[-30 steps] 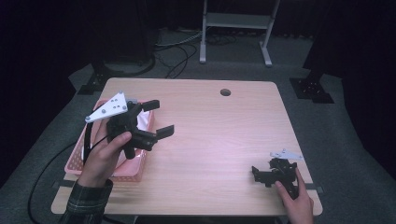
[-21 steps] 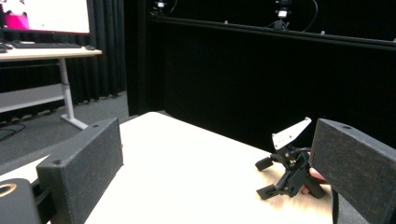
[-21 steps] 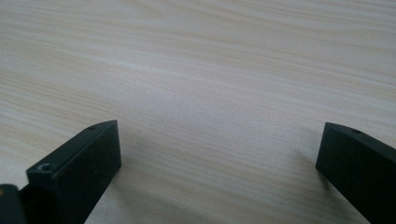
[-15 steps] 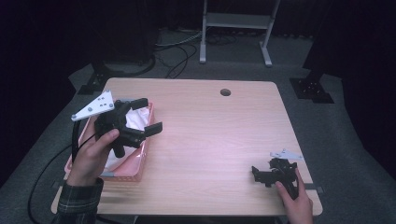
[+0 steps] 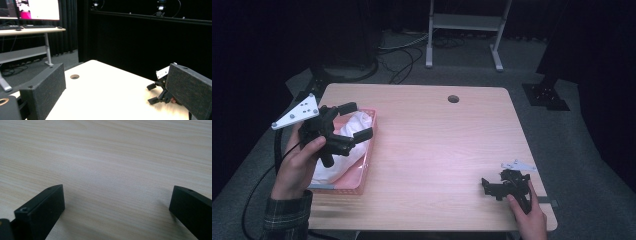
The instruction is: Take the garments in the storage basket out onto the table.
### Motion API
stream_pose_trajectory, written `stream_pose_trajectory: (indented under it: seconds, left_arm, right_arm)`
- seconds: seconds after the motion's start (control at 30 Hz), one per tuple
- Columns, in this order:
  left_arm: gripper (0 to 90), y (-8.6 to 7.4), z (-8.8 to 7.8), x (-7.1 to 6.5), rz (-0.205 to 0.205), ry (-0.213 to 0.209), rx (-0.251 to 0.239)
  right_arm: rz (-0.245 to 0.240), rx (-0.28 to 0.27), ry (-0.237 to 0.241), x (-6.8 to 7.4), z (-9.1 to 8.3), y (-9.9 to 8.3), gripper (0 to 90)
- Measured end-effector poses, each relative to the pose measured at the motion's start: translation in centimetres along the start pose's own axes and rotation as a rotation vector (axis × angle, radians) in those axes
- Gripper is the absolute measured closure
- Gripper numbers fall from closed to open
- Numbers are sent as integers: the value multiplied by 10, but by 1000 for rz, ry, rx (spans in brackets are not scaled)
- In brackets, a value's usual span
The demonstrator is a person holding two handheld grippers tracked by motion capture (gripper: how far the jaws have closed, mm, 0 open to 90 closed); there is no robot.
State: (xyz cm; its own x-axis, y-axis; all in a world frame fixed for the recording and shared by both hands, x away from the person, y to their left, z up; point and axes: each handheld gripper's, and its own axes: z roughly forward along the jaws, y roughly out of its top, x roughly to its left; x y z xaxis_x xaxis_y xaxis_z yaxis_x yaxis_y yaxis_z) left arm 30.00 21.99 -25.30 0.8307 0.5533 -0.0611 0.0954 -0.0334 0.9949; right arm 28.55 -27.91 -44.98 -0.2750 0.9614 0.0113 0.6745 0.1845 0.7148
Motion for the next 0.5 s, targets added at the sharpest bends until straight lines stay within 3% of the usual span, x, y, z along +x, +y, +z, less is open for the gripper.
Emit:
stream_pose_trajectory:
  seconds: [0.5]
  left_arm:
    - [28,5,-20,12,13,64,-3]
  right_arm:
    - [0,0,0,0,0,0,0]
